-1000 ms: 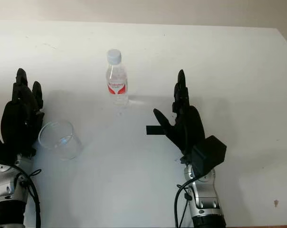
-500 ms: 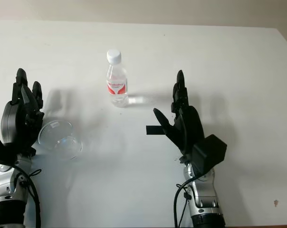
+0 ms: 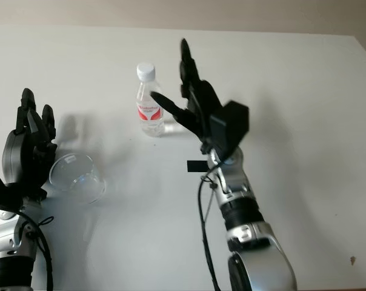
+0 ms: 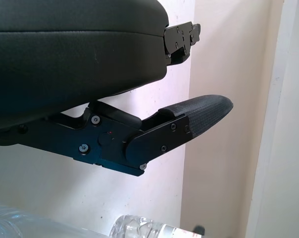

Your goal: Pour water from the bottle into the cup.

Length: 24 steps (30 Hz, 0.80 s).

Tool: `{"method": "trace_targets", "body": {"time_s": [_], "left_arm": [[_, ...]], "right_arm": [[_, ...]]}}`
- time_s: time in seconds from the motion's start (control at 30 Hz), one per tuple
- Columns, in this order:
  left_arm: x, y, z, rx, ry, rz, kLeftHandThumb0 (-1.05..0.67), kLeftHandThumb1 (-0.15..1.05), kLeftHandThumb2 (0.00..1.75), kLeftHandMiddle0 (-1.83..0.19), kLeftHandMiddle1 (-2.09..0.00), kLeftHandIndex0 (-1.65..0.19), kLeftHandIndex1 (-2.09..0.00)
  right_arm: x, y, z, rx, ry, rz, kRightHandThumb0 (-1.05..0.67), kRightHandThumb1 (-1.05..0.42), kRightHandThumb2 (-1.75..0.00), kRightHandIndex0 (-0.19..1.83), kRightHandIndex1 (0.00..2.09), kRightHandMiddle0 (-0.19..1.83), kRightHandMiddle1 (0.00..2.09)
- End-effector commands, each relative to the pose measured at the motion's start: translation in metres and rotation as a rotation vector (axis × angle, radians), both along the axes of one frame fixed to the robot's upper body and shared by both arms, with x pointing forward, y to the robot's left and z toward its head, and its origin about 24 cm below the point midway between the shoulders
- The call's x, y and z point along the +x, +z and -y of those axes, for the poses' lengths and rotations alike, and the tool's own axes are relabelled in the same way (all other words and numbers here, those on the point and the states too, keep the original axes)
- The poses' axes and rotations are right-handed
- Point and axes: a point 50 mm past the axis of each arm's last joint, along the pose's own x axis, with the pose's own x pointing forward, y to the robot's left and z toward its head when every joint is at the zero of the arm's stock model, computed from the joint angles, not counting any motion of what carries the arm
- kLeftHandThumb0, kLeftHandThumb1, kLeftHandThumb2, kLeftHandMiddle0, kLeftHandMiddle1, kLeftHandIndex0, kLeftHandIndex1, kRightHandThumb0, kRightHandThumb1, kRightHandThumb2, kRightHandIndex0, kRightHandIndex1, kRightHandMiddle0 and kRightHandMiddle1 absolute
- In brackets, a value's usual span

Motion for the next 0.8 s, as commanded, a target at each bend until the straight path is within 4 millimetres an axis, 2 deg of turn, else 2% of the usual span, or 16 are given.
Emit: {"method": "trace_targets", "body": {"time_s": [0.0,0.4,0.77], "left_arm": [[-0.003,0.001,-0.003,0.008,0.007,0.005,-0.70,1.05,0.81,0.15,-0.05,0.19,0.00],[-0.004,0.000,-0.005,0.004,0.004,0.006,-0.69,1.05,0.79,0.15,-0.05,0.19,-0.02],[-0.003,0.001,-0.005,0.006,0.014,-0.003,-0.70,1.05,0.80,0.13,-0.06,0.18,-0.03]], "right_arm": [[0.005,0.001,-0.003,0.013,-0.003,-0.007,-1.02,-0.98,-0.05,-0.19,0.00,-0.19,0.00],[0.017,-0.022,-0.009,-0.041,-0.029,-0.164,-1.00,-0.99,-0.06,-0.19,0.00,-0.19,0.00],[0.017,-0.025,-0.021,-0.230,-0.054,-0.117,-1.02,-1.03,-0.06,-0.19,0.00,-0.19,0.00]]}}
